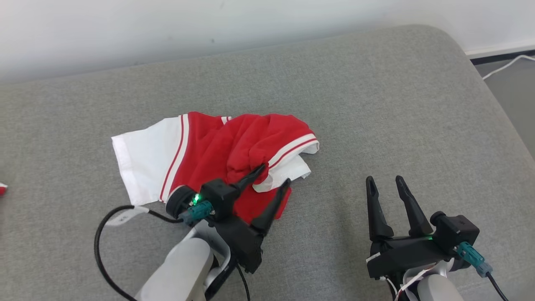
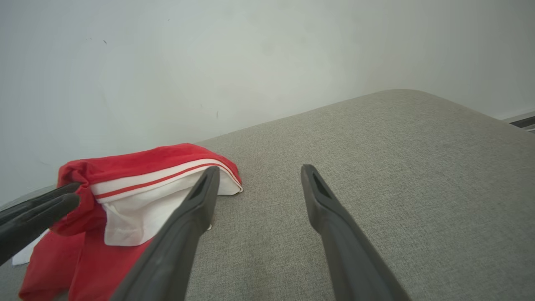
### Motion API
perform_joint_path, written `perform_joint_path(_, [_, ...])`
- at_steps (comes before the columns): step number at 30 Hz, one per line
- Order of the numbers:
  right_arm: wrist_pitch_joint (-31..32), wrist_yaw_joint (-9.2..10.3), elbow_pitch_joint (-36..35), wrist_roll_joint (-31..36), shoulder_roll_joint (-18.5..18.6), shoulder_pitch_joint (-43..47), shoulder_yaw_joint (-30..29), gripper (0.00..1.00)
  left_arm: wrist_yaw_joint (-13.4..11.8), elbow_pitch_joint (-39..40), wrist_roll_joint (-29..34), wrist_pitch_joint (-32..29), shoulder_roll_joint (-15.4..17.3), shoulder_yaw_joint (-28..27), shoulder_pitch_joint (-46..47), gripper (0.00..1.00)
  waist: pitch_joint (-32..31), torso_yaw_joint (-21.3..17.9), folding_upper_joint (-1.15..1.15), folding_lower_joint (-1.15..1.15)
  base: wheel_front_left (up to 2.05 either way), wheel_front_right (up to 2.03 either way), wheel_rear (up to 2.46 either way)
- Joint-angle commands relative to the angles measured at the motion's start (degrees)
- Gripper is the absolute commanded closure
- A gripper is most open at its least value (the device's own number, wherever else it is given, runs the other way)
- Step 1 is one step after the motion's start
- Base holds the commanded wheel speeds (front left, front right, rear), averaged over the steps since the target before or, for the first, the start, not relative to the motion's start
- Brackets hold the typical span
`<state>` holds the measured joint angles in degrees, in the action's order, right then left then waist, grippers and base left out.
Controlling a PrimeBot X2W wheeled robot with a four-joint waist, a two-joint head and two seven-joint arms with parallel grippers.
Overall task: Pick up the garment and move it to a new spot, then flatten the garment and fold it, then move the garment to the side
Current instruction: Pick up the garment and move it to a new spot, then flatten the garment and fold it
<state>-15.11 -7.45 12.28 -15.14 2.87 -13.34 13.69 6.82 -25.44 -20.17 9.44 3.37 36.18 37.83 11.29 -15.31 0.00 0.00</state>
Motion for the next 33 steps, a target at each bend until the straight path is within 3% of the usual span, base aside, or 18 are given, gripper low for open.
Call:
perform_joint_path(1, [-0.08,-0.06,0.18,0.55,0.01,0.96,-0.06,0.00,-0.13,0.04,-0.89,0.89,0.16,0.13,-0.72,0.00,-0.84,0.88,0.00,0.00,0.00,0.00,0.00])
perform_joint_path(6, [-0.08,-0.06,0.41,0.94,0.01,2.07,-0.56,0.00,-1.59,2.18,-1.59,2.37,0.15,-0.35,-1.99,0.00,-2.38,2.76,0.00,0.00,0.00,0.00,0.00])
perform_joint_path(16, [-0.08,-0.06,0.28,0.91,0.03,3.22,-0.58,0.00,-5.66,6.09,-2.14,1.70,5.07,-3.96,-4.81,0.00,-2.96,5.11,0.00,0.00,0.00,0.00,0.00])
perform_joint_path(25, [-0.08,-0.06,0.13,1.07,0.02,2.32,-0.59,0.00,-9.50,1.85,-2.62,0.63,11.49,-8.34,-6.57,0.00,-1.50,4.93,0.00,0.00,0.00,0.00,0.00])
perform_joint_path(33, [-0.08,-0.06,0.47,1.05,0.02,1.15,-0.60,0.00,-9.41,-5.37,-4.42,-0.03,14.23,-10.92,-4.85,0.00,-0.21,3.82,0.00,0.00,0.00,0.00,0.00])
